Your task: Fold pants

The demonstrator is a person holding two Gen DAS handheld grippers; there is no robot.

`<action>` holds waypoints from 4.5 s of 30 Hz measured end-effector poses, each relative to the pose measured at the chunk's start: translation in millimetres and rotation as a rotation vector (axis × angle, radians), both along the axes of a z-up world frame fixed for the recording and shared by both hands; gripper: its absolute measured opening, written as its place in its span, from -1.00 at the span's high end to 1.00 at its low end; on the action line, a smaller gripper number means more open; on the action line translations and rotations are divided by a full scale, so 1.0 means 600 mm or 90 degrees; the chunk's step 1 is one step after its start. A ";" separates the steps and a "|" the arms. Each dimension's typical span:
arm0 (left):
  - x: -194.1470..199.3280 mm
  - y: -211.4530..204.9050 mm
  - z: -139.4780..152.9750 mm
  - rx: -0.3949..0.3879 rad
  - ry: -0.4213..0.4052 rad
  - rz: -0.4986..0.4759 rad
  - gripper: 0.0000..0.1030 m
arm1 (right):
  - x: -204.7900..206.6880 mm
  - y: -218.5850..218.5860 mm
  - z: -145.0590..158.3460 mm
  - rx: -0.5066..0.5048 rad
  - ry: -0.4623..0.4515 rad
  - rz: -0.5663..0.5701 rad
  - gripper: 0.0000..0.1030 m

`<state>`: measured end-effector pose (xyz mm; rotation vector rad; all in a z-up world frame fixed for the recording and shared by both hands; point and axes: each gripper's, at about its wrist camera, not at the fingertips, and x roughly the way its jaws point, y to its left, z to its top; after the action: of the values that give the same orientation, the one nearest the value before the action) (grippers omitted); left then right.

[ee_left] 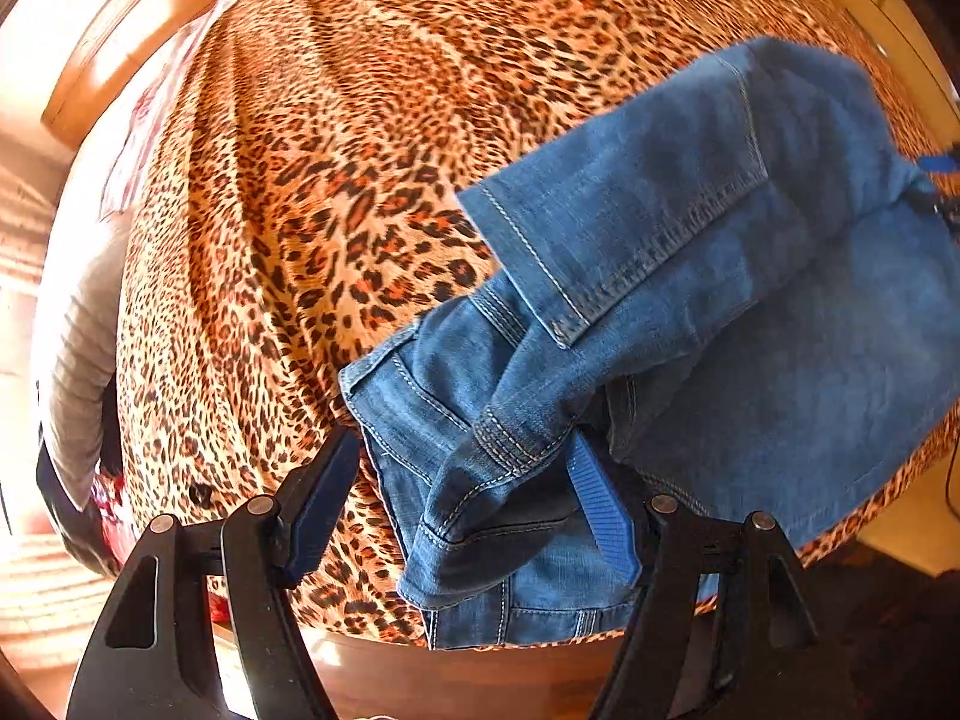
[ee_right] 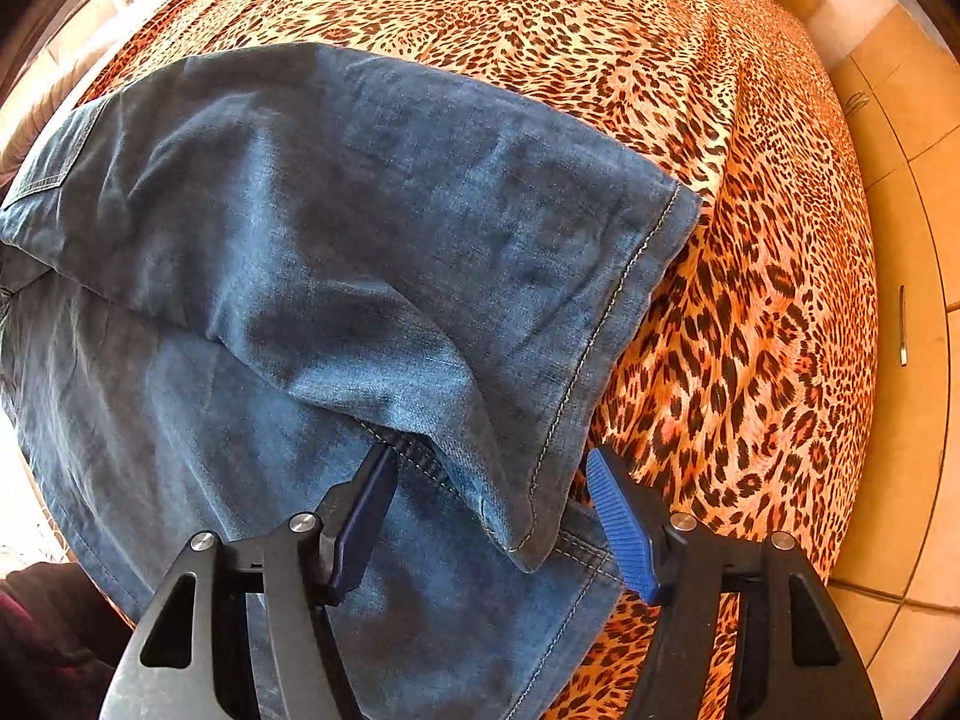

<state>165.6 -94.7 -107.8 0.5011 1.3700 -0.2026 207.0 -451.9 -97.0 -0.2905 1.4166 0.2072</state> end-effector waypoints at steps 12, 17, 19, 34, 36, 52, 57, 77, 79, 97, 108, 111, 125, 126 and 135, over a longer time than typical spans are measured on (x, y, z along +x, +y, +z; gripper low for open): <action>0.049 -0.019 -0.054 0.048 0.054 -0.014 0.77 | 0.031 -0.022 -0.015 0.047 0.032 -0.028 0.84; 0.034 -0.001 0.008 -0.023 0.000 0.023 0.81 | 0.015 -0.017 0.026 0.062 -0.004 -0.038 0.92; 0.016 0.008 0.037 -0.049 -0.016 0.030 0.81 | 0.001 -0.022 0.055 0.081 -0.022 -0.047 0.93; -0.130 0.057 0.014 -0.143 0.038 0.127 0.50 | -0.205 -0.097 0.057 0.053 0.004 -0.189 0.55; -0.130 0.105 0.040 -0.218 0.046 0.209 0.14 | -0.221 -0.109 0.084 0.066 -0.012 -0.225 0.35; -0.147 0.150 -0.088 -0.614 0.275 0.694 -0.24 | -0.290 -0.200 -0.031 0.639 -0.024 -0.843 -0.40; -0.103 0.149 -0.101 -0.601 0.254 0.730 -0.24 | -0.267 -0.207 -0.057 0.640 -0.035 -0.863 -0.40; -0.097 0.146 -0.146 -0.385 0.247 0.544 0.79 | -0.392 -0.188 -0.069 0.504 -0.014 -0.792 0.92; -0.091 0.150 -0.140 -0.387 0.255 0.538 0.78 | -0.393 -0.192 -0.066 0.506 -0.020 -0.796 0.89; 0.082 0.292 -0.085 -0.438 0.171 0.568 -0.23 | -0.157 -0.264 0.006 0.379 -0.083 -0.640 -0.08; 0.116 0.225 -0.105 -0.307 0.152 0.510 0.33 | -0.051 -0.238 0.008 0.244 -0.080 -0.518 0.77; 0.124 0.207 -0.122 -0.253 0.159 0.501 0.42 | -0.040 -0.229 -0.033 0.195 -0.020 -0.512 0.75; -0.065 0.307 -0.029 -0.434 0.188 0.561 -0.21 | -0.227 -0.194 0.080 0.278 -0.069 -0.548 -0.16; -0.090 0.305 -0.036 -0.456 0.206 0.578 -0.21 | -0.244 -0.186 0.074 0.289 -0.053 -0.559 -0.16; -0.121 0.279 -0.098 -0.530 0.281 0.656 -0.21 | -0.377 -0.156 0.009 0.403 0.066 -0.703 -0.16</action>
<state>93.3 72.4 -166.7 -0.9939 1.6466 -0.0121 -19.1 -545.7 -91.5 1.0233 1.3519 -0.2502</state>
